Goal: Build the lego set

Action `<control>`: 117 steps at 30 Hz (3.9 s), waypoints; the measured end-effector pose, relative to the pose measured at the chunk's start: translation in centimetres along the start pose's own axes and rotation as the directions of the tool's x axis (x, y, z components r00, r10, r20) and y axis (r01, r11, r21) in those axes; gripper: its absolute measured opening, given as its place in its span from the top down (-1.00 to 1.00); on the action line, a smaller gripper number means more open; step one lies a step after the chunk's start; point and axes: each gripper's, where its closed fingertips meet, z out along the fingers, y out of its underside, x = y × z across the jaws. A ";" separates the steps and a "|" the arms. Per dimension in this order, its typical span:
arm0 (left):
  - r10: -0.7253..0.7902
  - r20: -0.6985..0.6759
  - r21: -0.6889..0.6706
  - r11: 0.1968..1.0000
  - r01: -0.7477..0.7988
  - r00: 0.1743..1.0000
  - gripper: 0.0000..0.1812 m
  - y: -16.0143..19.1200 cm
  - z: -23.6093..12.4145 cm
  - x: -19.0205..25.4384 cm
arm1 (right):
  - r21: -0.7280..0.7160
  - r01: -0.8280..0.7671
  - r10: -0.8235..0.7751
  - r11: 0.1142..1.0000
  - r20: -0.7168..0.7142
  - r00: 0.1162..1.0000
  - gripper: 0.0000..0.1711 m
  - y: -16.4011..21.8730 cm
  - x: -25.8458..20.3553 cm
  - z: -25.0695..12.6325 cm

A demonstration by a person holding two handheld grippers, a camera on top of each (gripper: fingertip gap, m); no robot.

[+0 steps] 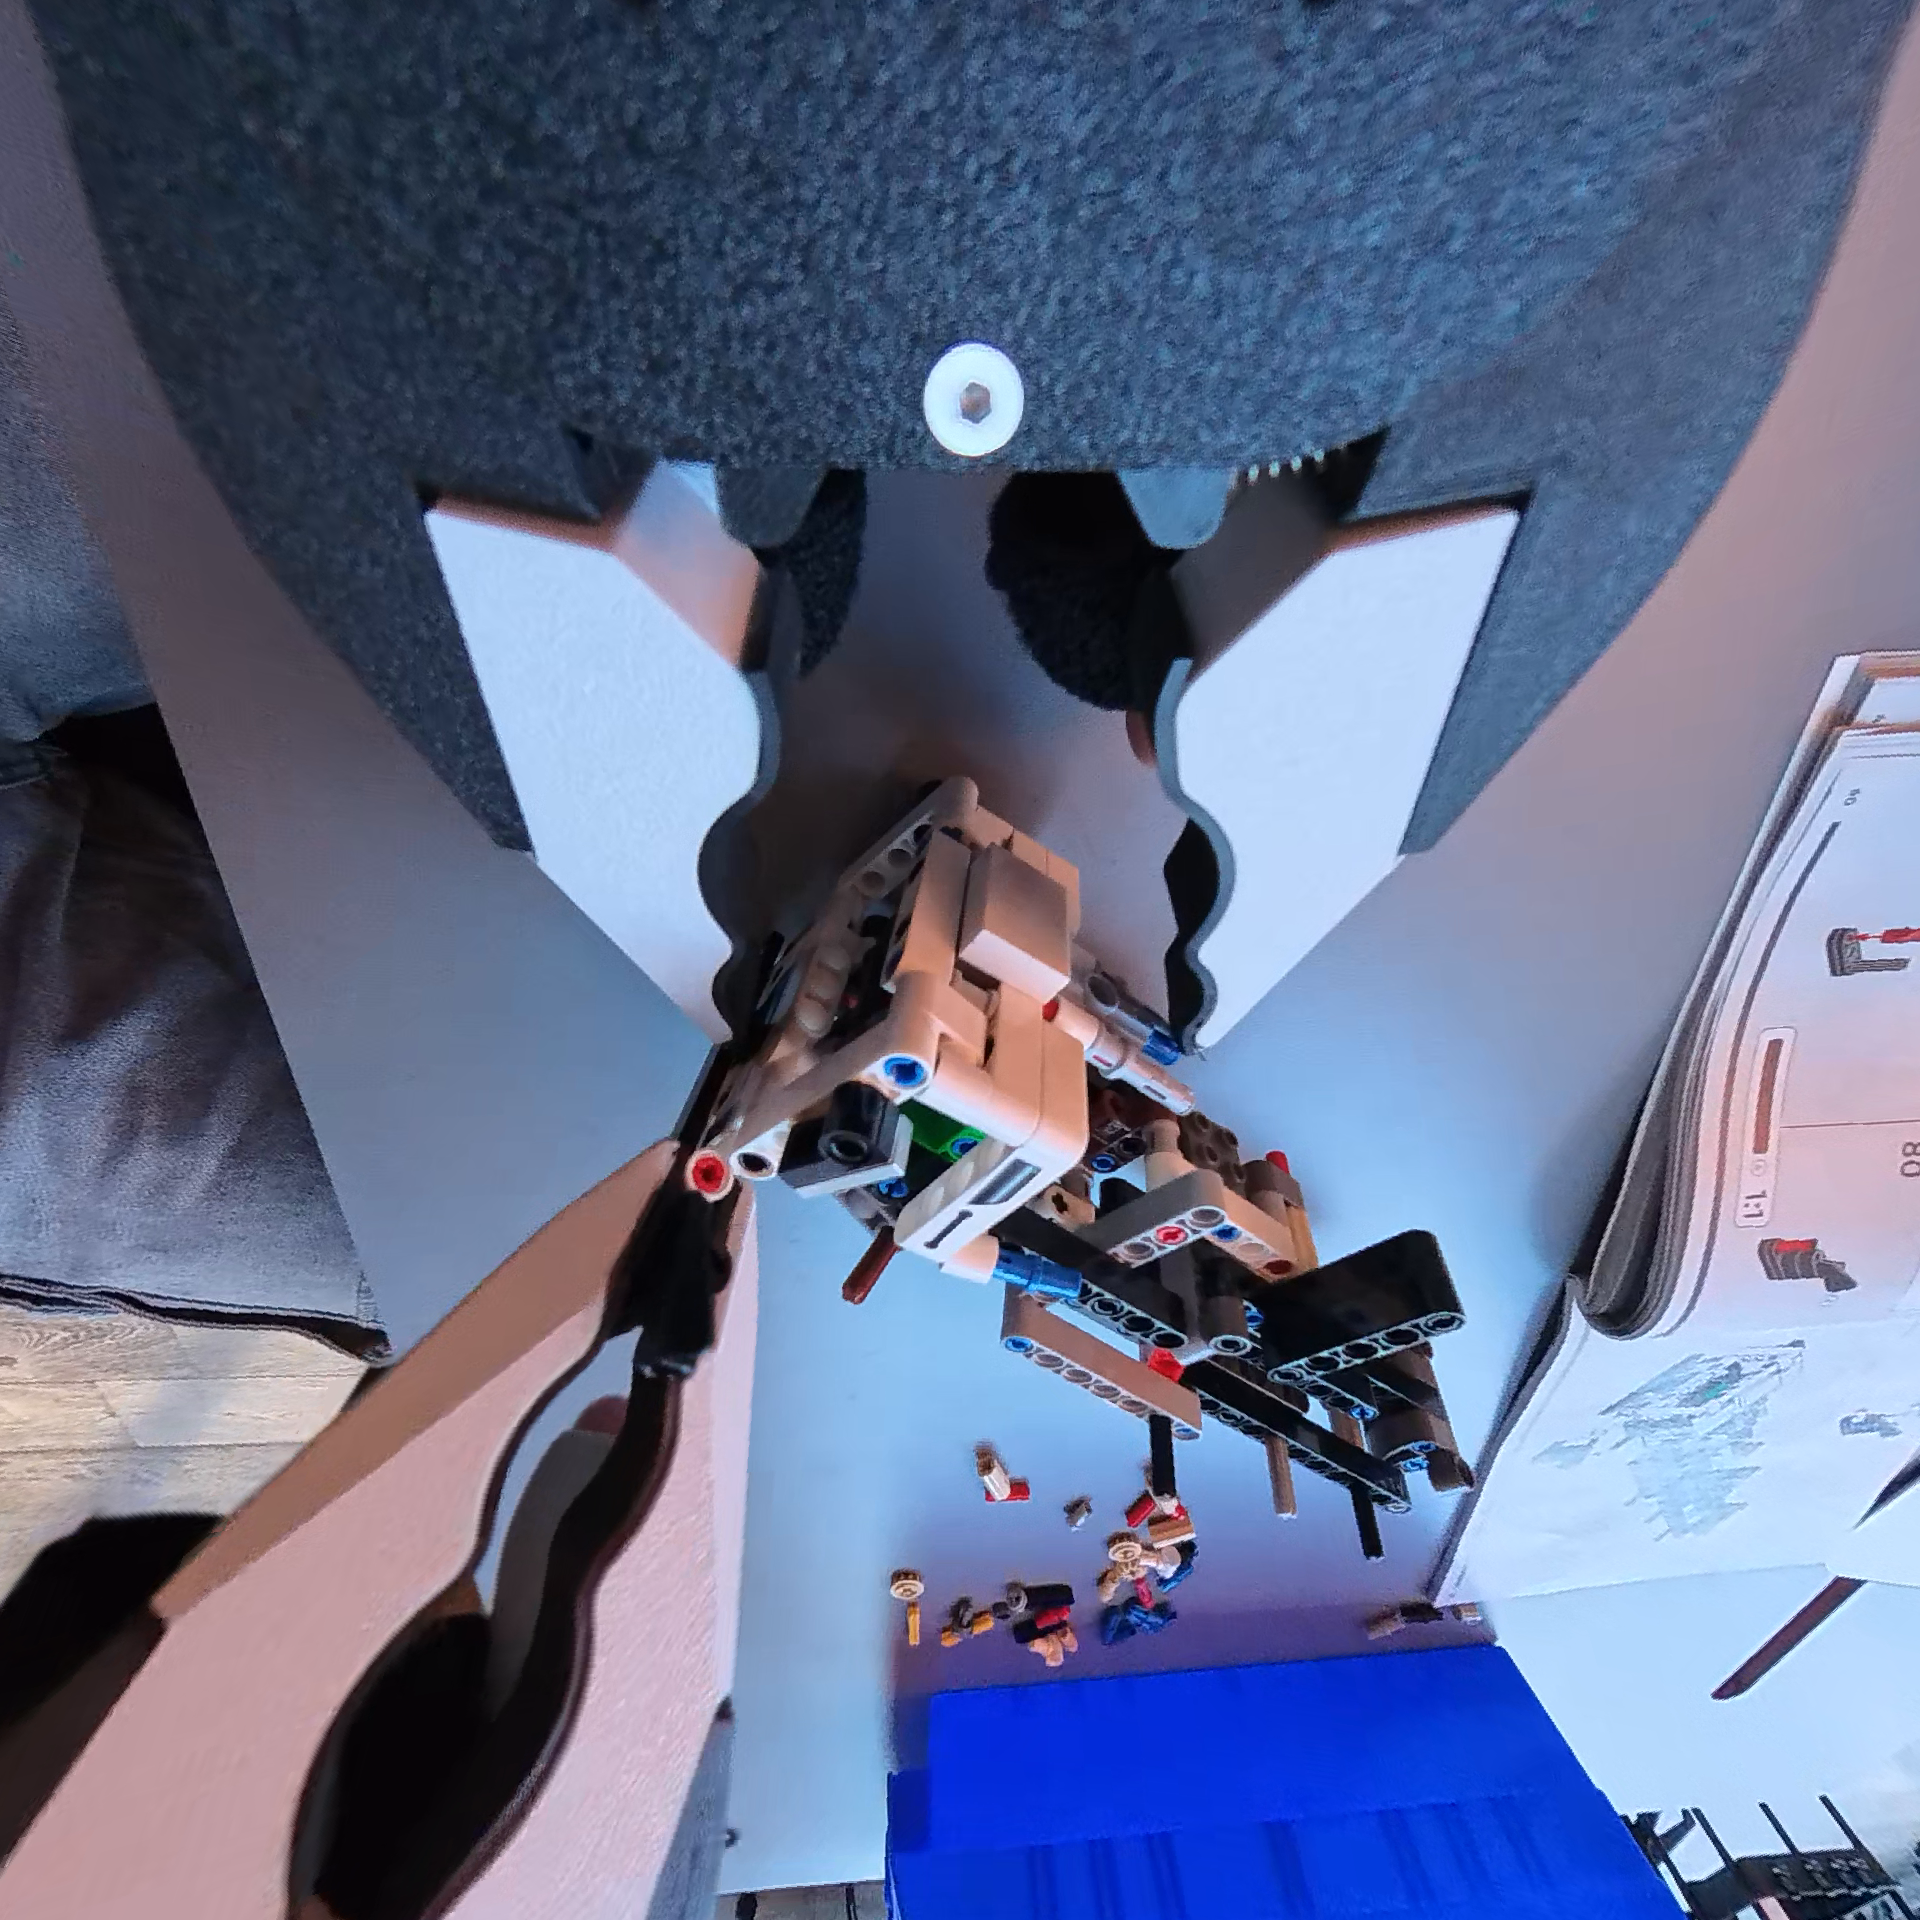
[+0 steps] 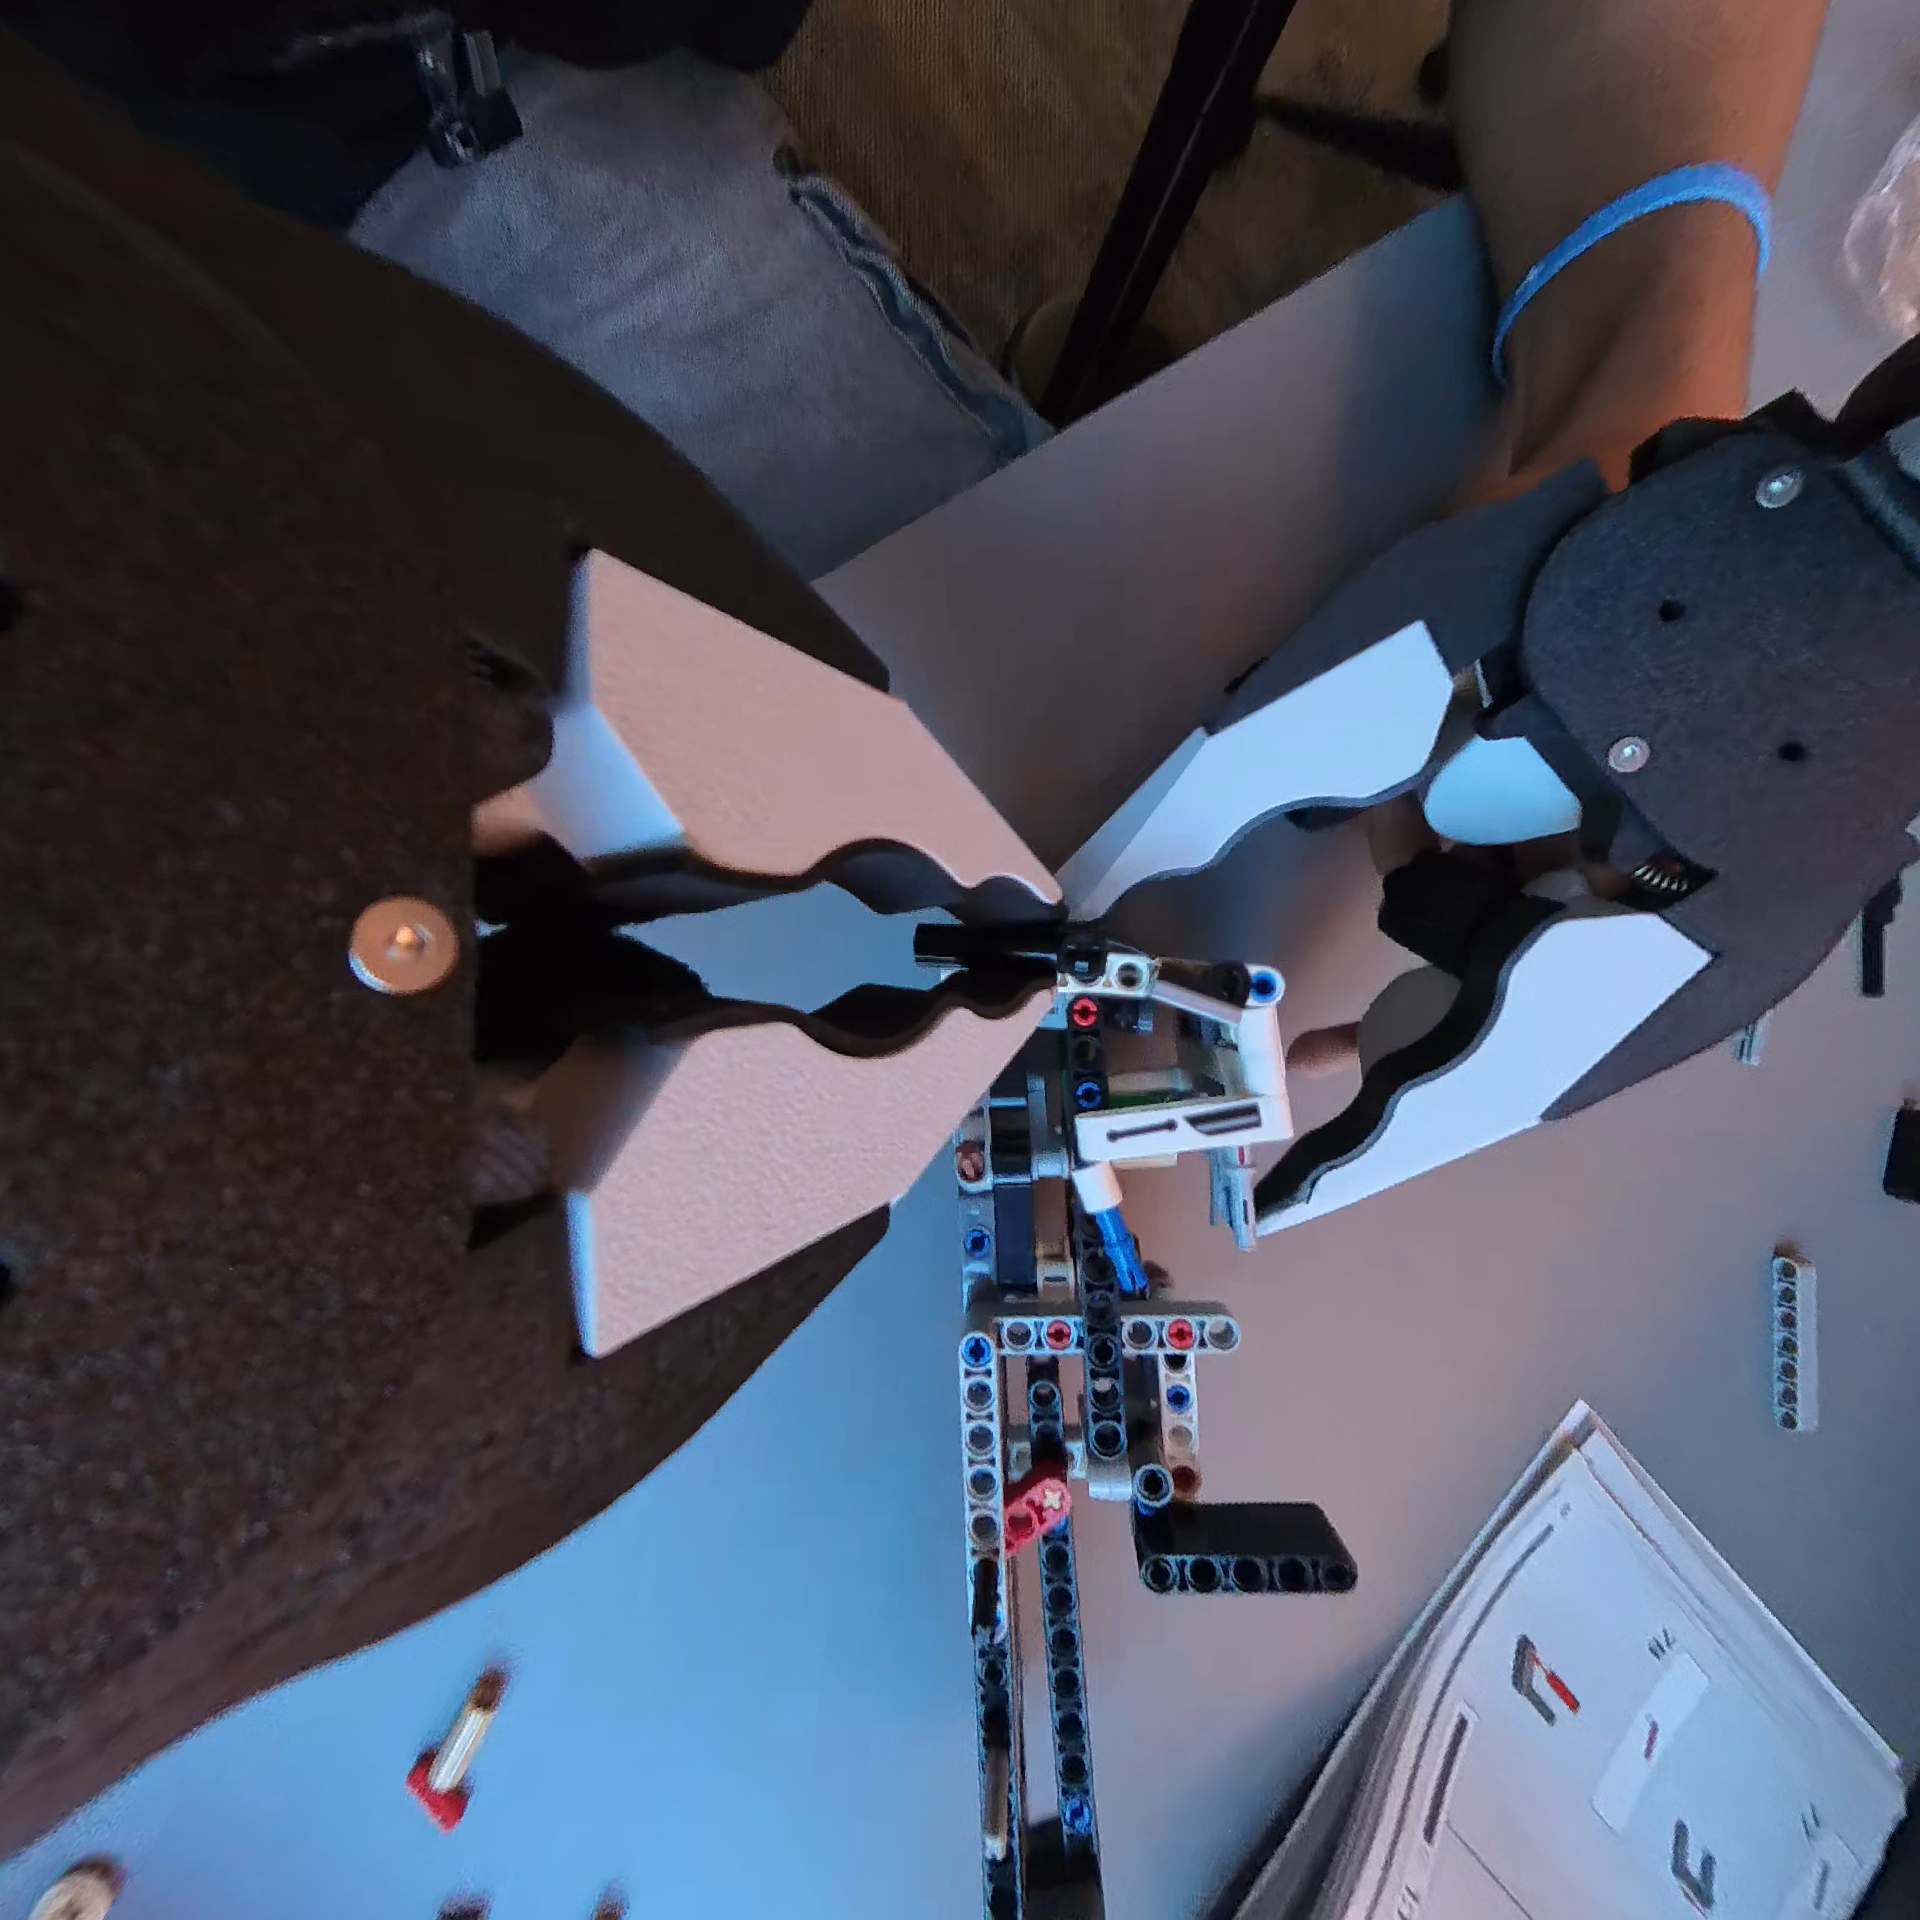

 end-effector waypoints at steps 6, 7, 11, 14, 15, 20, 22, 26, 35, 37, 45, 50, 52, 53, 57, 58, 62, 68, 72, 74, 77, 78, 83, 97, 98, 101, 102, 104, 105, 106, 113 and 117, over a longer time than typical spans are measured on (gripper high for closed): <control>0.000 -0.004 0.001 1.000 0.000 1.000 0.15 0.0 0.0 0.0 | -0.006 -0.147 0.144 0.989 0.255 0.956 0.92 -0.1 0.0 -0.1; 0.000 -0.004 0.001 1.000 0.000 1.000 0.15 0.0 0.0 0.0 | -0.016 -0.137 0.137 0.990 0.270 0.953 0.92 -0.1 0.0 -0.1; -0.002 -0.006 0.001 1.000 0.002 1.000 0.15 0.0 0.0 0.0 | -0.039 -0.141 0.146 0.989 0.338 0.930 0.92 -0.1 0.0 -0.1; -0.002 -0.007 0.001 1.000 0.002 1.000 0.15 0.0 0.0 0.0 | -0.035 -0.151 0.152 0.988 0.378 0.913 0.92 -0.1 0.0 -0.1; -0.002 -0.007 0.001 1.000 0.002 1.000 0.15 0.0 0.0 0.0 | -0.032 -0.162 0.161 0.986 0.399 0.903 0.92 -0.1 0.0 -0.1; -0.005 -0.010 0.001 1.000 0.005 1.000 0.15 0.0 0.0 0.0 | -0.014 -0.171 0.158 0.985 0.459 0.874 0.92 -0.2 0.0 -0.1; -0.005 -0.010 0.001 1.000 0.005 1.000 0.15 0.0 0.0 0.0 | -0.008 -0.166 0.151 0.986 0.466 0.872 0.92 -0.2 0.0 -0.2; -0.006 -0.010 0.001 1.000 0.006 1.000 0.15 0.0 0.0 0.0 | 0.004 -0.160 0.139 0.987 0.468 0.873 0.92 -0.1 0.0 -0.2; 0.002 -0.002 0.001 1.000 -0.002 1.000 0.15 0.0 0.0 0.0 | 0.109 0.060 -0.079 0.992 0.171 0.982 0.93 0.0 -0.1 -0.4; -0.002 -0.002 0.001 1.000 0.002 1.000 0.15 0.0 0.0 -0.1 | 0.099 0.050 -0.066 0.994 0.164 0.984 0.93 -0.1 -0.1 -0.4; -0.001 0.014 -0.001 1.000 0.001 1.000 0.16 0.0 0.0 -0.2 | -0.010 -0.039 0.040 0.999 0.159 0.986 0.93 0.0 0.3 -0.2; 0.001 0.017 -0.001 1.000 -0.001 1.000 0.16 0.0 0.1 -0.2 | -0.020 -0.002 0.004 1.000 0.108 0.994 0.93 0.1 0.3 -0.3; -0.003 0.018 -0.001 1.000 0.003 1.000 0.17 0.0 0.1 -0.2 | -0.029 -0.012 0.015 1.000 0.106 0.994 0.93 0.1 0.4 -0.3; -0.006 0.021 -0.001 1.000 0.006 1.000 0.16 0.0 0.1 -0.2 | -0.038 -0.032 0.036 0.999 0.115 0.993 0.93 0.1 0.4 -0.2; -0.013 0.029 -0.002 1.000 0.013 0.999 0.16 0.0 0.2 -0.3 | -0.089 -0.053 0.065 0.995 0.146 0.987 0.93 0.3 0.6 -0.2; -0.012 0.029 -0.002 1.000 0.013 0.999 0.16 0.0 0.2 -0.3 | -0.102 -0.048 0.063 0.994 0.150 0.987 0.93 0.3 0.5 -0.2; -0.016 0.028 -0.003 1.000 0.016 0.999 0.17 0.0 0.2 -0.3 | -0.145 -0.054 0.086 0.988 0.230 0.969 0.93 0.3 0.5 -0.2; -0.018 0.027 -0.003 1.000 0.018 0.999 0.17 0.0 0.2 -0.3 | -0.172 -0.064 0.121 0.983 0.342 0.932 0.93 0.3 0.5 -0.1; -0.019 0.025 -0.003 1.000 0.019 0.999 0.17 0.0 0.3 -0.2 | -0.144 -0.108 0.159 0.984 0.417 0.895 0.92 0.2 0.5 -0.1; -0.020 0.023 -0.002 1.000 0.020 1.000 0.17 0.0 0.3 -0.2 | -0.117 -0.111 0.152 0.987 0.444 0.883 0.92 0.4 0.7 0.0; -0.019 0.020 -0.002 1.000 0.019 1.000 0.17 0.0 0.3 -0.1 | -0.091 -0.092 0.123 0.992 0.453 0.883 0.92 0.4 0.6 0.0; -0.019 0.019 -0.002 1.000 0.019 1.000 0.17 0.0 0.3 -0.1 | -0.081 -0.070 0.100 0.994 0.448 0.889 0.93 0.4 0.6 0.0; -0.015 0.022 -0.002 1.000 0.015 1.000 0.16 0.0 0.3 -0.1 | -0.055 -0.052 0.072 0.997 0.453 0.888 0.93 0.3 0.6 0.0; -0.029 0.012 0.001 1.000 0.029 1.000 0.17 0.0 0.3 0.0 | -0.097 0.174 -0.161 0.980 0.123 0.979 0.84 0.9 1.2 0.0; -0.030 0.011 0.001 1.000 0.030 0.999 0.17 0.0 0.3 0.0 | -0.102 0.166 -0.152 0.981 0.131 0.980 0.84 0.9 1.2 -0.1; -0.026 0.013 0.000 1.000 0.026 1.000 0.17 0.0 0.3 0.0 | -0.088 0.117 -0.101 0.989 0.172 0.980 0.82 0.4 1.1 -0.4; -0.027 0.012 0.000 1.000 0.027 1.000 0.17 0.0 0.3 0.0 | -0.079 0.107 -0.091 0.991 0.179 0.980 0.82 0.1 1.0 -0.6; -0.028 0.011 0.000 1.000 0.028 1.000 0.17 0.0 0.3 0.0 | -0.090 0.120 -0.104 0.989 0.163 0.981 0.84 0.0 1.1 -0.6; -0.025 0.012 0.000 1.000 0.026 1.000 0.17 0.0 0.3 0.0 | -0.094 0.143 -0.129 0.985 0.144 0.981 0.85 0.1 1.2 -0.5; -0.024 0.014 0.000 1.000 0.024 1.000 0.17 0.0 0.3 0.0 | -0.094 0.163 -0.151 0.982 0.127 0.980 0.85 0.1 1.2 -0.4; -0.013 0.021 -0.002 1.000 0.013 1.000 0.17 0.0 0.3 0.1 | -0.141 0.316 -0.325 0.938 -0.042 0.945 0.92 0.2 1.0 -0.6; -0.012 0.019 -0.002 1.000 0.012 1.000 0.17 0.0 0.3 0.1 | -0.100 0.198 -0.199 0.975 -0.003 0.980 0.93 0.3 0.9 -0.6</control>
